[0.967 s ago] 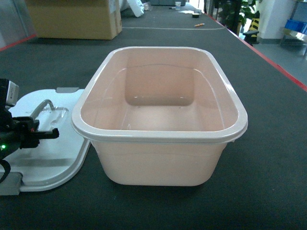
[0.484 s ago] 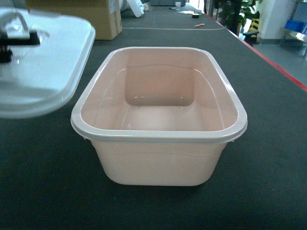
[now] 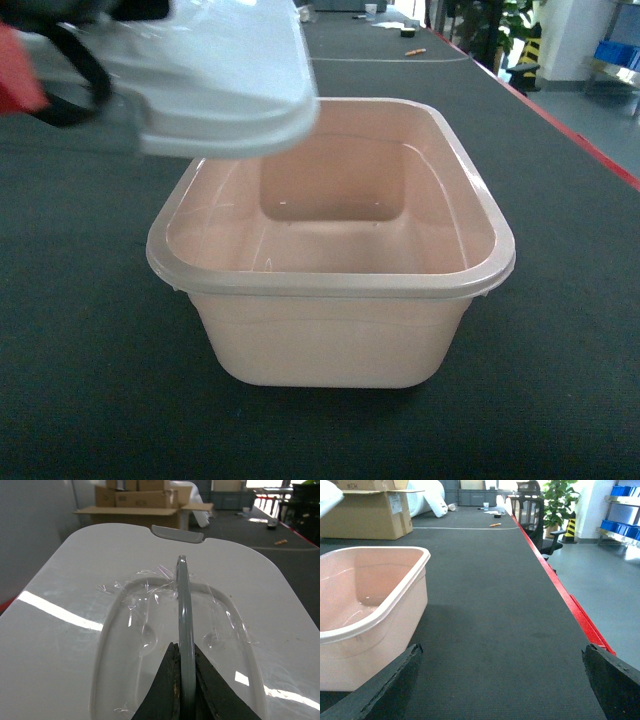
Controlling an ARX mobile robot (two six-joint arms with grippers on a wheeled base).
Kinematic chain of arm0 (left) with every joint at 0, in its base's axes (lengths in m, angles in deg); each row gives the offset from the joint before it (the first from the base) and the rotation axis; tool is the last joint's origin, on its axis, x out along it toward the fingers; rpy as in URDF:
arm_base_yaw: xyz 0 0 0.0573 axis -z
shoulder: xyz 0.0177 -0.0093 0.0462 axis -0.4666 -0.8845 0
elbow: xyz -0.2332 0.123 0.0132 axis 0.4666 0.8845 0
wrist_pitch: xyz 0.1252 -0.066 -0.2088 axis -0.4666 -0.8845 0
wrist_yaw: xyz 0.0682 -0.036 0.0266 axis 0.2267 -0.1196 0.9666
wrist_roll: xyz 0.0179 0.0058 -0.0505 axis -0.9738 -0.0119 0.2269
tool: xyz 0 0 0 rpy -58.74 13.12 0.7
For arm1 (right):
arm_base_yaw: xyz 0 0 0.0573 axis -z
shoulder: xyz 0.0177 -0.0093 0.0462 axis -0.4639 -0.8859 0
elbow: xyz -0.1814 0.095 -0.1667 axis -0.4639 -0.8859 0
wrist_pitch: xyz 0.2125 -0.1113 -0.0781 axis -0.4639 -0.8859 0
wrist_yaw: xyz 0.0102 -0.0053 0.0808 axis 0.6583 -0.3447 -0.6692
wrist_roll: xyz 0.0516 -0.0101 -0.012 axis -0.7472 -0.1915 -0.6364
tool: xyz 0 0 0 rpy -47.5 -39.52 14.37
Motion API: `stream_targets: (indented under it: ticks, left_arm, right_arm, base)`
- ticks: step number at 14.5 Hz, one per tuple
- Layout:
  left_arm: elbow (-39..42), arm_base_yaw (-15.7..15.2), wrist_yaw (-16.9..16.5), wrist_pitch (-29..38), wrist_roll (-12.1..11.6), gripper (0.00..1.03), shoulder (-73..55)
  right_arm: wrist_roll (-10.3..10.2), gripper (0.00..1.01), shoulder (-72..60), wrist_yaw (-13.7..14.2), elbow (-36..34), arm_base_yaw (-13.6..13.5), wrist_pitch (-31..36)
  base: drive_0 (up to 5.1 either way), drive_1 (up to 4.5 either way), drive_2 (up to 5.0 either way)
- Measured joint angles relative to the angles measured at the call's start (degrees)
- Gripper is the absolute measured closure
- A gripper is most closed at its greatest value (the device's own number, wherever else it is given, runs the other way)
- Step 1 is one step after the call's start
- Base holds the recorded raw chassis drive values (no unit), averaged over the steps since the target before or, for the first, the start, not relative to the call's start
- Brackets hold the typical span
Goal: Pick capacitor and pack into box
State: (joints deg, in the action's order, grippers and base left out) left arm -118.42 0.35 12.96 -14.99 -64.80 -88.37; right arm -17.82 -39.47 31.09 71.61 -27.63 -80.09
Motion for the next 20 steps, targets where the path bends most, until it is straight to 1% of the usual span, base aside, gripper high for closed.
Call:
stream_targets:
  ticks: [1,2,3,5,6,7,9,11,16,20]
  left_arm:
    - [-1.5,3.5,2.1,-0.7,1.0,1.01,-2.4]
    - [-3.7,6.3,3.3,-0.6,2.1,1.01,-5.3]
    - [-5.7,7.4,3.5,-0.7,2.8,1.01,-7.2]
    - [-8.7,8.0,3.6,-0.9,3.7,1.01,-10.4]
    - [-11.0,8.5,3.0,-3.6,6.5,1.01,-13.3]
    - [-11.6,8.8,2.1,-4.2,8.0,1.01,-14.6]
    - [-13.3,9.8,0.0,-4.5,10.1,1.01,-17.4]
    - [-14.4,10.3,-1.0,-4.9,10.9,1.01,-19.1]
    - [-15.0,10.4,-1.2,-6.0,10.9,1.01,-19.9]
    - [-15.0,10.7,-1.8,-8.2,12.6,1.01,-19.8]
  right_arm:
    - [0.0,0.03,0.0,0.0,0.0,0.0,0.0]
    - [0.0,0.03,0.0,0.0,0.0,0.0,0.0]
    - [0.0,0.03,0.0,0.0,0.0,0.0,0.0]
    - [0.0,0.03,0.0,0.0,0.0,0.0,0.0]
    - [0.0,0.03,0.0,0.0,0.0,0.0,0.0]
    - [0.0,0.03,0.0,0.0,0.0,0.0,0.0]
    - [0.0,0.03,0.0,0.0,0.0,0.0,0.0]
    - [0.0,0.03,0.0,0.0,0.0,0.0,0.0]
    - [0.0,0.03,0.0,0.0,0.0,0.0,0.0]
    - [0.0,0.03,0.0,0.0,0.0,0.0,0.0]
  base:
    - [0.0,0.00,0.0]
    - [0.0,0.00,0.0]
    - [0.0,0.00,0.0]
    - [0.0,0.00,0.0]
    - [0.0,0.00,0.0]
    - [0.0,0.00,0.0]
    - [0.0,0.00,0.0]
    - [0.0,0.00,0.0]
    - [0.0,0.00,0.0]
    - [0.0,0.00,0.0]
